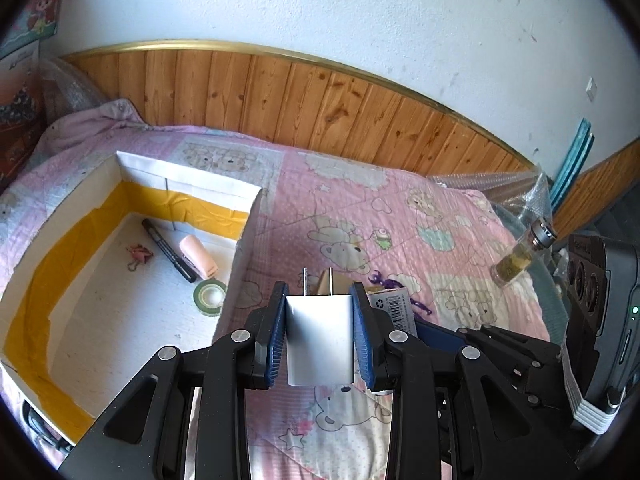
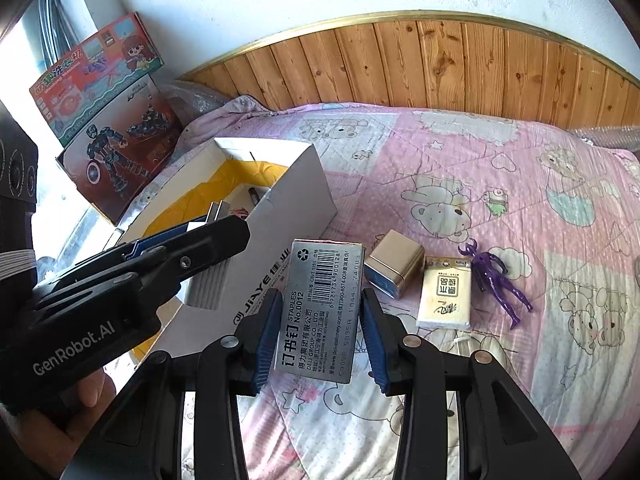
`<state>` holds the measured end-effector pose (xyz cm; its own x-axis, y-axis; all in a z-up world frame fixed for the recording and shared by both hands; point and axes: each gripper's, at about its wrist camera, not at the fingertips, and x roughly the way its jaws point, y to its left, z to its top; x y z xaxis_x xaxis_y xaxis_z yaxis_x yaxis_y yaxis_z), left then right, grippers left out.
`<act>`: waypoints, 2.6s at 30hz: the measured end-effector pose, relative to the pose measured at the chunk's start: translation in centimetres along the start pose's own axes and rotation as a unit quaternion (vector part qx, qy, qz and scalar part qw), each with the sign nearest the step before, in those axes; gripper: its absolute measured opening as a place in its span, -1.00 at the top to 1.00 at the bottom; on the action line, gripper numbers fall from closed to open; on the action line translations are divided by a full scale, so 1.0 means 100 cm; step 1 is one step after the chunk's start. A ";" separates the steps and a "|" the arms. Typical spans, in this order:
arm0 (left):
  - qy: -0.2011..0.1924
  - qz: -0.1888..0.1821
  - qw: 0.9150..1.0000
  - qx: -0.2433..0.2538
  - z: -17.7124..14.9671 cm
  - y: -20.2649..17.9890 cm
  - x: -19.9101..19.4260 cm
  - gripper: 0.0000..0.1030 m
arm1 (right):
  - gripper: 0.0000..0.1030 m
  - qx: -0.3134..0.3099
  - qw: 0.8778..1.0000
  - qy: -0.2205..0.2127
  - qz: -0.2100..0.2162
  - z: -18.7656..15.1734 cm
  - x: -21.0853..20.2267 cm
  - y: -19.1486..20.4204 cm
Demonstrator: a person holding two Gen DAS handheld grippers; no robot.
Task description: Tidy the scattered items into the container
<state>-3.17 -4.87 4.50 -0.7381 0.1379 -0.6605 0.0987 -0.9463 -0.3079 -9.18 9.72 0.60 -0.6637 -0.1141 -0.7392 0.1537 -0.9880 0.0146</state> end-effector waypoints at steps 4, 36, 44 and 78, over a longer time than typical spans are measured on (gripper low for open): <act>-0.010 0.000 1.000 -0.004 0.003 0.008 -0.012 0.39 | 0.20 -0.025 0.999 -0.019 -0.007 0.002 -0.006 0.018; -0.044 -0.008 0.997 -0.059 0.023 0.093 -0.048 0.39 | 0.20 -0.079 0.995 -0.068 0.005 0.020 0.002 0.095; -0.042 -0.008 0.995 -0.086 0.027 0.125 -0.047 0.39 | 0.20 -0.078 0.995 -0.065 0.011 0.025 0.014 0.102; 0.027 0.038 0.992 -0.120 0.038 0.205 0.005 0.39 | 0.20 -0.126 0.991 -0.026 0.031 0.032 0.079 0.162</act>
<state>-4.05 -25.28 0.52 -0.6869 0.0900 -0.7212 0.3129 -0.8590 -0.4052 -14.35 -7.50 -2.85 -0.6827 -0.1844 -0.7070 0.3687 -0.9223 -0.1155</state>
